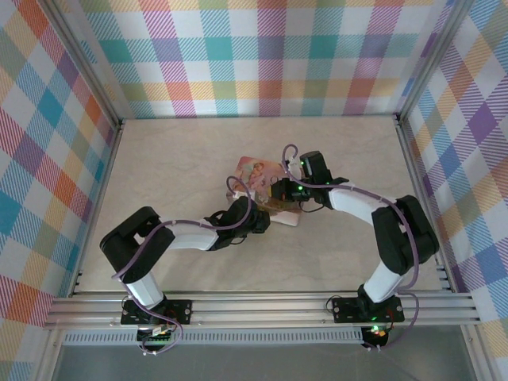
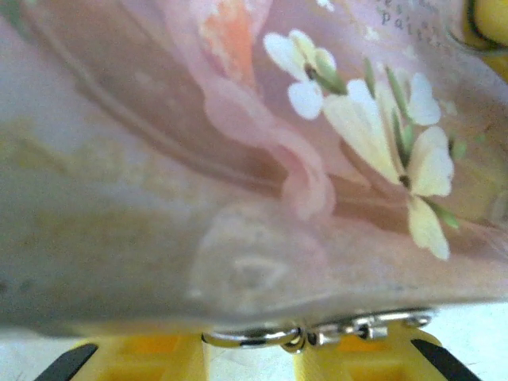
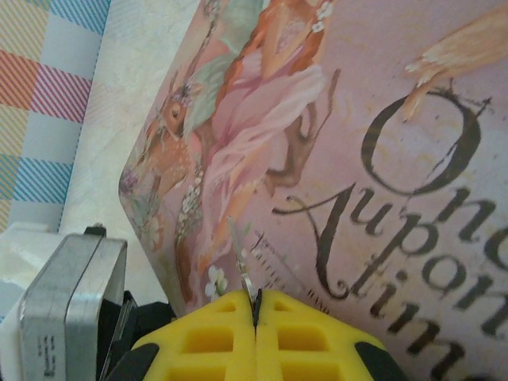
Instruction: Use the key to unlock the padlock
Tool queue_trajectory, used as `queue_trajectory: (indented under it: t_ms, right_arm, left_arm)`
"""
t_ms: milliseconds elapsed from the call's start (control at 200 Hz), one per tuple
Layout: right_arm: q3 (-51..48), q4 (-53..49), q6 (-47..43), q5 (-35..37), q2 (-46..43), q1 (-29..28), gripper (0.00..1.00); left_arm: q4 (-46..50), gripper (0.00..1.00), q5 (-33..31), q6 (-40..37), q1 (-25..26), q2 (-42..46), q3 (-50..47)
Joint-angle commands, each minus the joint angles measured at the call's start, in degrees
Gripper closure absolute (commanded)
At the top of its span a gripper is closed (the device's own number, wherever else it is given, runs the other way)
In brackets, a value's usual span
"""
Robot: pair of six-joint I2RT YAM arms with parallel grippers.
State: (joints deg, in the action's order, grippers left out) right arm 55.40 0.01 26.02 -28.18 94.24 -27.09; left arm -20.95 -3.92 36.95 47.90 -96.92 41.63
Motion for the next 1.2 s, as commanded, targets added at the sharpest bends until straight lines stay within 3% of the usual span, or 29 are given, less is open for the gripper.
queue_trajectory:
  t_ms: [0,355,625,1195]
  right_arm:
    - [1.59,-2.60,-3.05,2.81,-5.28,-0.29,1.00]
    - [-10.20,-2.70,-6.13,7.72,-22.28,-0.41,1.00]
    - [-23.91,4.95,-5.93,10.29,-33.54,-1.91,1.00]
    - [-38.41,25.19,-9.62,15.17,-30.82,-9.20,1.00]
  left_arm:
    - [-1.39,0.71,1.08,2.78,-0.24,3.04,2.47]
    - [4.78,0.71,6.05,5.38,-0.32,3.83,7.03]
    - [11.87,0.72,8.55,7.43,-0.85,4.41,10.94]
    - [14.16,0.76,12.23,12.21,-2.48,7.13,12.26]
